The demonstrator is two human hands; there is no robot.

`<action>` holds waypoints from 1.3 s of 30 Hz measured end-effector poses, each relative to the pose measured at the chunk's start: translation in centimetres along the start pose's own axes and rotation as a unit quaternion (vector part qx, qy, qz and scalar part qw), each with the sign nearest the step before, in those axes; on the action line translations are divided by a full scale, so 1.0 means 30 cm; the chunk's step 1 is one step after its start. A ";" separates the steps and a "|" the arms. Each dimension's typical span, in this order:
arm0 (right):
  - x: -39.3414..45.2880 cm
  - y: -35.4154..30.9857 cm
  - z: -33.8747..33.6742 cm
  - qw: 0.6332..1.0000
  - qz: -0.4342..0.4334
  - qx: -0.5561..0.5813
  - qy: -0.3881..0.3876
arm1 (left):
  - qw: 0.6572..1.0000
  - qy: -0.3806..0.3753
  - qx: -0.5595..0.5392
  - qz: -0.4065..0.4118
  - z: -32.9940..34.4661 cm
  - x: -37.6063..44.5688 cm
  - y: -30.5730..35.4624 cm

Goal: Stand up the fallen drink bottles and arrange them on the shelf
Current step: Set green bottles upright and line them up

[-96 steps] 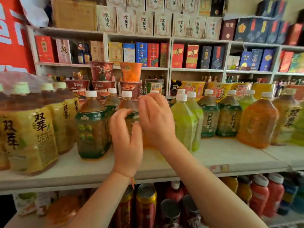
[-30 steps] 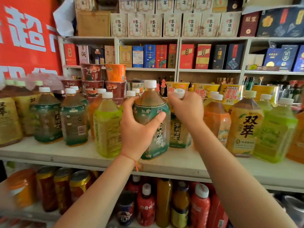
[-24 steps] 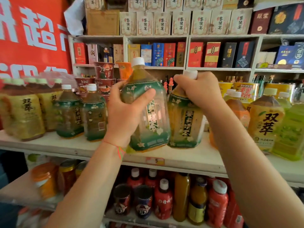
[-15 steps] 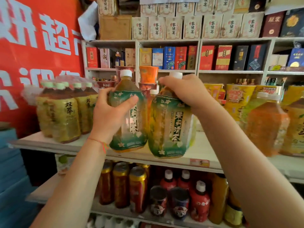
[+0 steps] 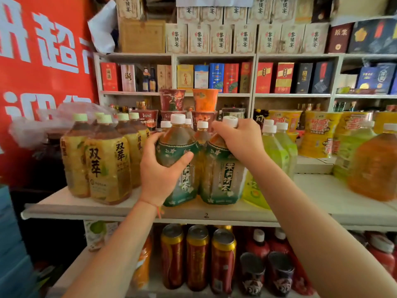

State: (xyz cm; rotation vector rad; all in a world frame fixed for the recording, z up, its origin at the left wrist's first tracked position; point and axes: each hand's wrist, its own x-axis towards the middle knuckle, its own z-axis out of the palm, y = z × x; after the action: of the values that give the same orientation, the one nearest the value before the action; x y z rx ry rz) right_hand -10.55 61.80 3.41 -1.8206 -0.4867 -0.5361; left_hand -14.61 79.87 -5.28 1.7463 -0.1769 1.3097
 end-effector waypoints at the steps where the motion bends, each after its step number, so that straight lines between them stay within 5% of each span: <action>1: 0.002 0.008 0.004 1.000 -0.004 -0.010 0.006 | 1.000 -0.010 -0.005 0.003 0.008 0.001 -0.009; 7: 0.015 0.070 0.026 0.999 0.025 -0.042 0.023 | 0.998 -0.059 0.035 -0.009 0.035 -0.020 -0.080; 11: 0.029 0.059 0.054 0.997 0.017 -0.076 0.006 | 0.982 0.010 0.181 0.053 0.041 -0.004 -0.077; 16: 0.031 0.076 0.056 0.993 -0.036 -0.117 0.005 | 0.973 0.043 0.203 0.098 0.096 -0.016 0.007; 20: 0.017 0.119 -0.066 0.947 -0.233 -0.153 0.159 | 0.960 0.087 0.132 0.230 0.178 -0.068 0.115; 23: 0.067 0.185 -0.224 0.924 -0.204 -0.175 0.273 | 0.965 -0.017 0.025 0.260 0.283 -0.136 0.203; 27: 0.155 0.330 -0.368 0.972 0.039 -0.199 0.118 | 0.979 -0.165 0.027 0.115 0.468 -0.213 0.273; 31: 0.188 0.415 -0.381 0.985 0.117 -0.124 -0.011 | 0.980 -0.162 0.107 0.033 0.630 -0.185 0.286; 39: 0.221 0.492 -0.450 0.984 0.064 -0.124 -0.108 | 0.989 -0.099 0.070 -0.085 0.695 -0.164 0.291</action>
State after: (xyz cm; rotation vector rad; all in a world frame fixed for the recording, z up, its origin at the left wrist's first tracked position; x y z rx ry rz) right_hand 1.64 45.00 -0.34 -2.1459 -0.4603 -0.3225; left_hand -7.50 57.85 -4.63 1.9657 -0.0467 1.0455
